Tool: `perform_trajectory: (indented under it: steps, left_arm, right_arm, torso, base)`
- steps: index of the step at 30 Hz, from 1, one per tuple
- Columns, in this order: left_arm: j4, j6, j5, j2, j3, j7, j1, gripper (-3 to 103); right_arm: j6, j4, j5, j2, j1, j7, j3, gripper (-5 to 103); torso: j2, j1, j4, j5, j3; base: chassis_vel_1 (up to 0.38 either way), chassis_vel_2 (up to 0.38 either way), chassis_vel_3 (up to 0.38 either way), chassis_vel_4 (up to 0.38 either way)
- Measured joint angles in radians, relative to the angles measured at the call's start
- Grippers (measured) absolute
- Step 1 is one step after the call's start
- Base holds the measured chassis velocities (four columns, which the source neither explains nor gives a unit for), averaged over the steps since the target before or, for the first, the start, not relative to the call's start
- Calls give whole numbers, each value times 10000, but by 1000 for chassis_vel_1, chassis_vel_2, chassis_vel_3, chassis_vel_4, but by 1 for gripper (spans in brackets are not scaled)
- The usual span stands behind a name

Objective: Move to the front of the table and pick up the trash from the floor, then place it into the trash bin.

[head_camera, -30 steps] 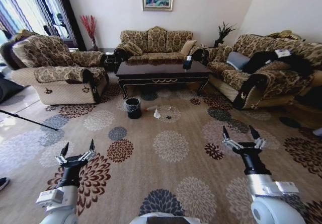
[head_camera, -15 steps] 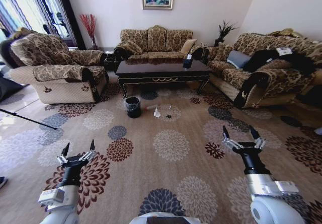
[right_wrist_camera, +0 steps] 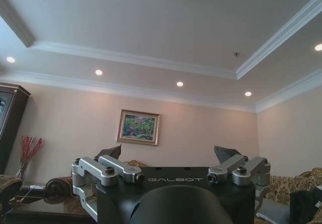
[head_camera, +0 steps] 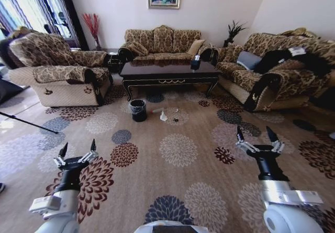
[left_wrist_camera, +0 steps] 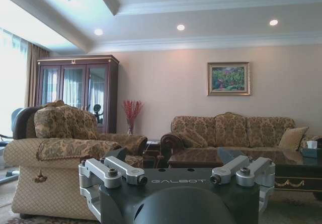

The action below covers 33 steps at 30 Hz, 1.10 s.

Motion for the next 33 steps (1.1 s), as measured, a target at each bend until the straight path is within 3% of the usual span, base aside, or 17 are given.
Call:
perform_trajectory:
  steps: [7,18,24,28,33]
  left_arm:
    - [-30,370,-699,79,-424,-32,73,100]
    - [77,77,-252,-19,-20,2,148,100]
    - [1571,-143,250,-90,299,-26,-21,100]
    - [2939,-432,471,-163,415,-75,-97,100]
    - [3615,-610,548,-171,409,-75,-88,100]
  right_arm:
    - [7,113,153,-264,13,98,533,100]
    - [294,63,-328,-145,-14,4,145,100]
    - [558,-1473,-903,-140,115,-50,-342,100]
    - [1193,-3272,-1882,-50,321,-190,-627,100]
    - [1260,-4218,-2125,99,361,-165,-881,100]
  torso:
    - [-289,-121,0,4,-167]
    - [-731,-292,-1,4,-442]
    - [-940,-360,1,6,-573]
    - [-1150,-433,0,3,-713]
    - [-1344,-507,-1,4,-837]
  base:
    - [0,0,0,0]
    - [0,0,0,0]
    - [0,0,0,0]
    - [0,0,0,0]
    - [0,0,0,0]
